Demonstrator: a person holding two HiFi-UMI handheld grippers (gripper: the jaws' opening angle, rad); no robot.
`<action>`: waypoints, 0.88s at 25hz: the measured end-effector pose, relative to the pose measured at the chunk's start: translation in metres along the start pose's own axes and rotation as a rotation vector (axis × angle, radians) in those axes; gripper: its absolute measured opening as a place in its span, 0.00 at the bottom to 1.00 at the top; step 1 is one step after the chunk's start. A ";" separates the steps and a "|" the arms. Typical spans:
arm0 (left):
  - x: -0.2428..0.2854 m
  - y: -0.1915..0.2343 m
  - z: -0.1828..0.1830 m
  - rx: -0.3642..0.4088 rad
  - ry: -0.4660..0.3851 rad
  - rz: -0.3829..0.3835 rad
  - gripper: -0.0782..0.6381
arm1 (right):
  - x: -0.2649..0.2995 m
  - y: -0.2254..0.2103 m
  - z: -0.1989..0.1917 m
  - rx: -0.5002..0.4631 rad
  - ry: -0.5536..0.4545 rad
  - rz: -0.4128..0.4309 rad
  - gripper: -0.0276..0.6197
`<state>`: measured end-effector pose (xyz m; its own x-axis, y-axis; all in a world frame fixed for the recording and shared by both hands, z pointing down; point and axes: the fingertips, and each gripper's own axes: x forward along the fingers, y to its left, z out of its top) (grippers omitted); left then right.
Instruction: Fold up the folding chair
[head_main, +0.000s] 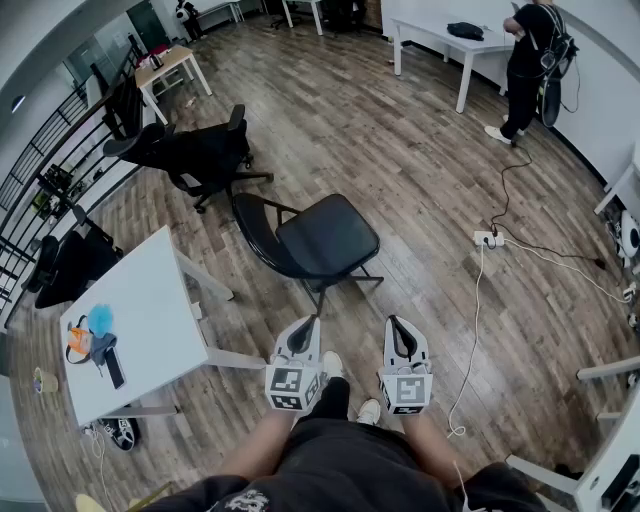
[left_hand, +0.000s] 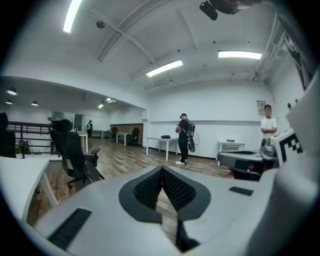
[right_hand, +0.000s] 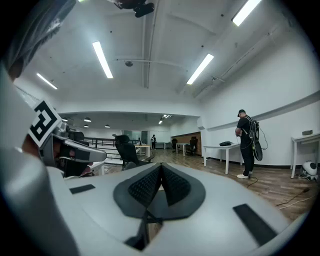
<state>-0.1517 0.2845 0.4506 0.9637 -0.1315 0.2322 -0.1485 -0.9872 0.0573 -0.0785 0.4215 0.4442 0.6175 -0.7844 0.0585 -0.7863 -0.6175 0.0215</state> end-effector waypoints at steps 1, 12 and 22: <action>0.006 0.011 0.002 -0.005 0.002 0.005 0.12 | 0.012 0.002 -0.001 0.002 0.006 0.004 0.06; 0.085 0.140 0.026 -0.062 0.016 0.038 0.12 | 0.162 0.036 0.014 -0.044 0.044 0.056 0.06; 0.128 0.208 0.035 -0.091 0.031 0.039 0.12 | 0.245 0.049 0.014 -0.072 0.085 0.083 0.06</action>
<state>-0.0518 0.0589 0.4578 0.9497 -0.1652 0.2662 -0.2064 -0.9691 0.1350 0.0347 0.1981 0.4454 0.5488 -0.8228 0.1477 -0.8359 -0.5423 0.0844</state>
